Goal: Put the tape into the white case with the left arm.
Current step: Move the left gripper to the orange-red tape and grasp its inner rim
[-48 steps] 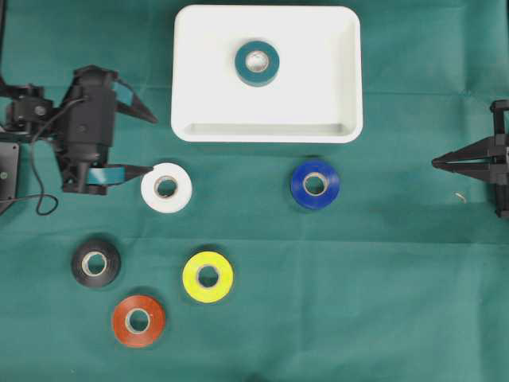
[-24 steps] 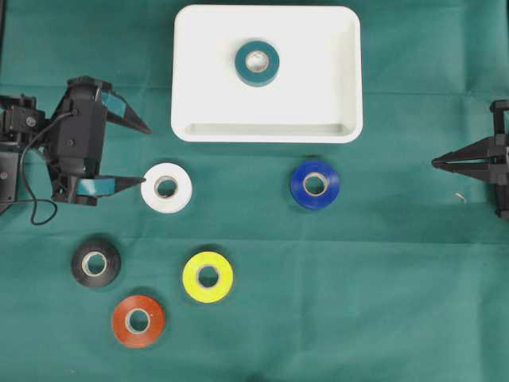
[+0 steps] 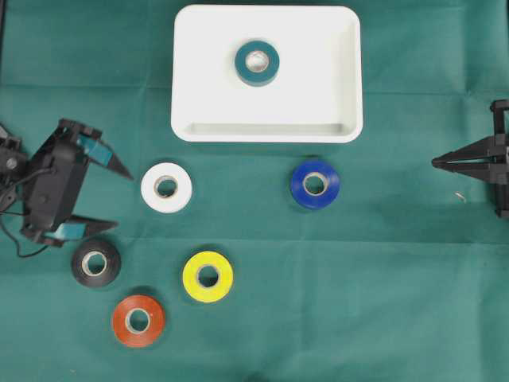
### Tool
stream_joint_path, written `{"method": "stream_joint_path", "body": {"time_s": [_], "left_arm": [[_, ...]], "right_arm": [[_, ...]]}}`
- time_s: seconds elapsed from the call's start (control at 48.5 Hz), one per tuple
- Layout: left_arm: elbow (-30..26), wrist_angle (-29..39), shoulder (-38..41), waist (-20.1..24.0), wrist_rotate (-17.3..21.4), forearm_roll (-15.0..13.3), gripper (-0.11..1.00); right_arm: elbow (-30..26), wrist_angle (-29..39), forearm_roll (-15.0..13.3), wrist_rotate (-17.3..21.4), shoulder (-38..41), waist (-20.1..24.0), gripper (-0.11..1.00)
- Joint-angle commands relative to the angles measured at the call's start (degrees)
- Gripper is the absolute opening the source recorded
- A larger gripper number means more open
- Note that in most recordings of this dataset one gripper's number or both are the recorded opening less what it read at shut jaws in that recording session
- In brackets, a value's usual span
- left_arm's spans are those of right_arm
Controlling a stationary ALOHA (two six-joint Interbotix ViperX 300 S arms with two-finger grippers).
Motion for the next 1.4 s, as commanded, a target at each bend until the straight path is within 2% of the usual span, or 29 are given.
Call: {"method": "stream_joint_path", "body": {"time_s": [0.0,0.268,0.413,0.619,0.867,1.218,1.383], "left_arm": [[0.1,-0.2,-1.4,-2.5,0.0,-0.1,0.96],[1.2,-0.3,-3.3,-11.2,-3.1,-0.2,0.91],[2.4,-0.8,-2.9,-12.6,-5.0,-0.2,0.91],[1.8,-4.5,-0.6,-13.6,-4.9,-0.1,0.91],[-1.7,-9.1,7.9,-14.6,-4.8,-0.2,0.91],[-9.8,-10.0,21.4,-18.5,-5.1,-0.2,0.91],[-13.2,-10.0,26.1,-18.8,-5.1,-0.2,0.91]], "right_arm": [[-0.5,-0.5,-0.1,0.1,0.3,-0.2,-0.09],[-0.5,-0.6,-0.1,0.1,0.3,-0.1,-0.09],[-0.4,-0.6,-0.1,0.1,0.3,-0.1,-0.09],[-0.3,-0.9,-0.1,0.0,0.3,-0.2,-0.09],[-0.3,-0.9,-0.1,0.0,0.3,-0.1,-0.09],[-0.4,-0.9,-0.1,0.0,0.3,-0.3,-0.09],[-0.3,-0.9,-0.1,0.0,0.3,-0.3,-0.09]]}}
